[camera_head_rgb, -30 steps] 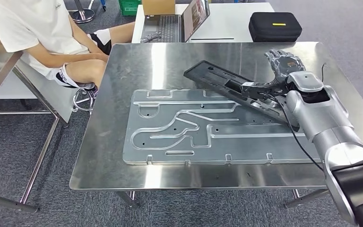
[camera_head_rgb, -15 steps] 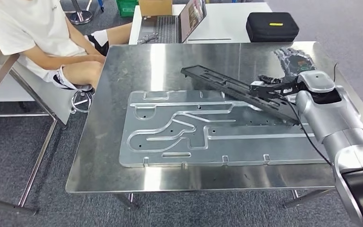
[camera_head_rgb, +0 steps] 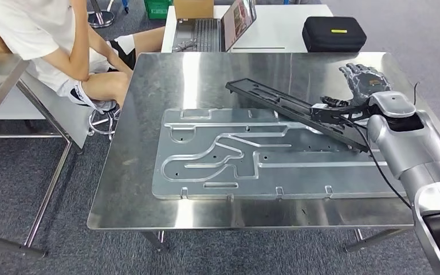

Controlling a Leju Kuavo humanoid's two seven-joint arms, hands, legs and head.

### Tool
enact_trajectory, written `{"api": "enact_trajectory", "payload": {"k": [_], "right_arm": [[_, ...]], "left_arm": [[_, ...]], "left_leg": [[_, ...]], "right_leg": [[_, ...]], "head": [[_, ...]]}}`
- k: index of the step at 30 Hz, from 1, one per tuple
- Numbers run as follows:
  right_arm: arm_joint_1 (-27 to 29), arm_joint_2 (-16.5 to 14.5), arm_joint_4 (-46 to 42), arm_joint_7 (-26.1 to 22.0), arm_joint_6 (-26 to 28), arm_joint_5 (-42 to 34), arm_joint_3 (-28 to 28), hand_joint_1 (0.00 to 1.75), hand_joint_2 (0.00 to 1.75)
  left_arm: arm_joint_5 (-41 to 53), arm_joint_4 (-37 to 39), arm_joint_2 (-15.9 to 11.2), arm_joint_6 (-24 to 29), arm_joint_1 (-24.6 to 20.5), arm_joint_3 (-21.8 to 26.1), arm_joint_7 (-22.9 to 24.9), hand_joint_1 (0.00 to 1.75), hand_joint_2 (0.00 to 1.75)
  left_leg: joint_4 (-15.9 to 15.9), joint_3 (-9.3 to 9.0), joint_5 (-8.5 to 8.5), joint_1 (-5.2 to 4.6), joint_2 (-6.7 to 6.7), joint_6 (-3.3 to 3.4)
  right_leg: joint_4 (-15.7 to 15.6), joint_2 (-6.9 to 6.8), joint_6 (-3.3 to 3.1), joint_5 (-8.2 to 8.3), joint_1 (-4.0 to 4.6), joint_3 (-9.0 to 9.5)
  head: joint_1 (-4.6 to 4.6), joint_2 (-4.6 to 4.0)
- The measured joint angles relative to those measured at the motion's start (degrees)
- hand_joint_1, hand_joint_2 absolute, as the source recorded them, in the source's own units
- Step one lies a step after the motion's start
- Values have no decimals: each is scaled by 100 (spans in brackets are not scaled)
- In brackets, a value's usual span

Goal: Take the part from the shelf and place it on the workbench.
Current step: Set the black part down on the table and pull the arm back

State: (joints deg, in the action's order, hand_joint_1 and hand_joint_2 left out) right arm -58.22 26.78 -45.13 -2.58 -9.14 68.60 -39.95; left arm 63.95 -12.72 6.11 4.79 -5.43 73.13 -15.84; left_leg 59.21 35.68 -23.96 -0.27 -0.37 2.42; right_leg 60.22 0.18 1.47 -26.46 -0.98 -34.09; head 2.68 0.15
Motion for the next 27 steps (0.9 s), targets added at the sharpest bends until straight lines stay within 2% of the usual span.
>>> {"api": "enact_trajectory", "payload": {"k": [2, 3, 4, 6, 8, 9, 10, 11, 13, 14, 15, 18, 19, 20, 21, 22, 23, 24, 25, 26, 27], "right_arm": [[6, 4, -10, -1, 0, -2, 2, 0, 0], [5, 4, -14, -1, -1, -2, 2, 0, 0], [4, 4, -21, -2, -1, -4, 2, 0, 0], [2, 4, -32, -2, -1, -8, 2, 0, 0], [8, 4, -36, -2, -2, -10, 2, 0, 0], [13, 4, -36, -2, -2, -10, 2, 0, 0], [18, 4, -36, -2, -2, -10, 2, 0, 0], [22, 4, -36, -2, -2, -10, 2, 0, 0], [22, 8, -44, -1, -1, -10, 7, 0, 0], [19, 15, -52, -1, -1, -10, 10, 0, 0], [15, 22, -61, -2, -2, -10, 14, 0, 0], [15, 42, -71, -10, -9, -10, 17, 0, 0], [16, 57, -71, -14, -12, -11, 17, 0, 0], [15, 75, -71, -18, -14, -11, 17, 0, 0], [13, 94, -71, -20, -16, -12, 17, 0, 0], [15, 109, -71, -22, -18, -13, 17, 0, 0], [24, 116, -71, -23, -20, -13, 17, 0, 0], [37, 119, -71, -25, -22, -13, 17, 0, 0], [50, 120, -71, -30, -25, -14, 17, 0, 0], [56, 120, -71, -33, -27, -14, 17, 0, 0], [54, 120, -72, -37, -28, -15, 17, 0, 0]], "left_arm": [[0, 0, 0, 1, 7, 1, 4, 0, 0], [0, 0, -1, 2, 11, 1, 6, 0, 0], [0, 0, -1, 3, 12, 1, 8, 0, 0], [0, 0, -2, 4, 9, 0, 12, 0, 0], [0, 0, -1, 4, 7, 0, 16, 0, 0], [0, 0, 1, 4, 6, 0, 19, 0, 0], [0, 0, 2, 4, 6, 0, 20, 0, 0], [0, 0, 2, 4, 5, 0, 21, 0, 0], [0, 0, -2, 4, -6, 0, 21, 0, 0], [0, 0, -4, 4, -14, 0, 21, 0, 0], [0, 0, -7, 3, -20, 0, 21, 0, 0], [0, 0, -5, 0, -20, 0, 24, 0, 0], [0, 0, -2, 0, -23, 0, 28, 0, 0], [0, 0, 0, 0, -23, 0, 34, 0, 0], [0, 0, 2, 0, -26, 0, 41, 0, 0], [0, 0, 1, 0, -24, 0, 47, 0, 0], [0, 0, 1, 0, -22, 0, 51, 0, 0], [0, 0, 1, 1, -22, 0, 54, 0, 0], [0, 0, 1, 1, -22, 0, 55, 0, 0], [0, 0, 1, 2, -23, 0, 56, 0, 0], [0, 0, 1, 2, -24, 0, 56, 0, 0]], "left_leg": [[-7, 29, 33, -10, -4, -65], [15, 54, 3, -8, -4, -100], [96, 96, -94, -6, -2, -133], [593, 279, -530, 16, 3, -187], [1298, 482, -979, 42, 6, -218], [1487, 494, -1073, 51, 7, -227], [1469, 396, -1070, 57, 7, -231], [1218, 176, -974, 62, 8, -228], [401, -401, -745, 57, 7, -201], [96, -585, -669, 47, 2, -178], [-65, -667, -634, 32, -3, -150], [-120, -607, -496, 10, 2, -43], [-150, -573, -416, 17, 12, 1], [-183, -524, -330, 29, 25, 46], [-199, -462, -252, 32, 39, 80], [-203, -385, -188, 23, 43, 106], [-196, -307, -130, 11, 48, 119], [-183, -226, -76, 0, 50, 120], [-165, -143, -27, -10, 51, 119], [-139, -58, 19, -17, 51, 115], [-109, 21, 59, -21, 49, 108]], "right_leg": [[-16, 3, -72, 47, 5, -30], [-32, -3, -112, 83, -7, -50], [-51, -12, -160, 125, -22, -74], [-75, -31, -232, 209, -37, -151], [-71, -38, -253, 289, -32, -265], [-69, -40, -246, 333, -31, -324], [-66, -40, -235, 379, -34, -384], [-62, -40, -220, 424, -38, -439], [-48, -40, -170, 508, -40, -521], [-45, -42, -135, 548, -39, -545], [-49, -43, -93, 588, -37, -558], [-111, -42, 33, 706, -51, -572], [-77, -38, 60, 633, -59, -604], [54, -32, 81, 453, -65, -664], [311, -28, 96, 173, -71, -746], [661, -26, 112, -133, -69, -837], [1043, -24, 128, -367, -70, -910], [1345, -25, 139, -486, -69, -938], [1481, -25, 142, -482, -68, -885], [1411, -25, 132, -388, -64, -733], [1136, -23, 109, -270, -54, -475]], "head": [[0, 0], [2, 0], [3, 0], [7, 0], [7, 0], [7, 0], [8, 0], [8, 0], [8, 0], [7, 0], [6, 0], [2, 0], [-2, 0], [-5, 0], [-11, 0], [-16, 0], [-17, 0], [-19, 0], [-19, 0], [-19, 0], [-19, 0]]}}
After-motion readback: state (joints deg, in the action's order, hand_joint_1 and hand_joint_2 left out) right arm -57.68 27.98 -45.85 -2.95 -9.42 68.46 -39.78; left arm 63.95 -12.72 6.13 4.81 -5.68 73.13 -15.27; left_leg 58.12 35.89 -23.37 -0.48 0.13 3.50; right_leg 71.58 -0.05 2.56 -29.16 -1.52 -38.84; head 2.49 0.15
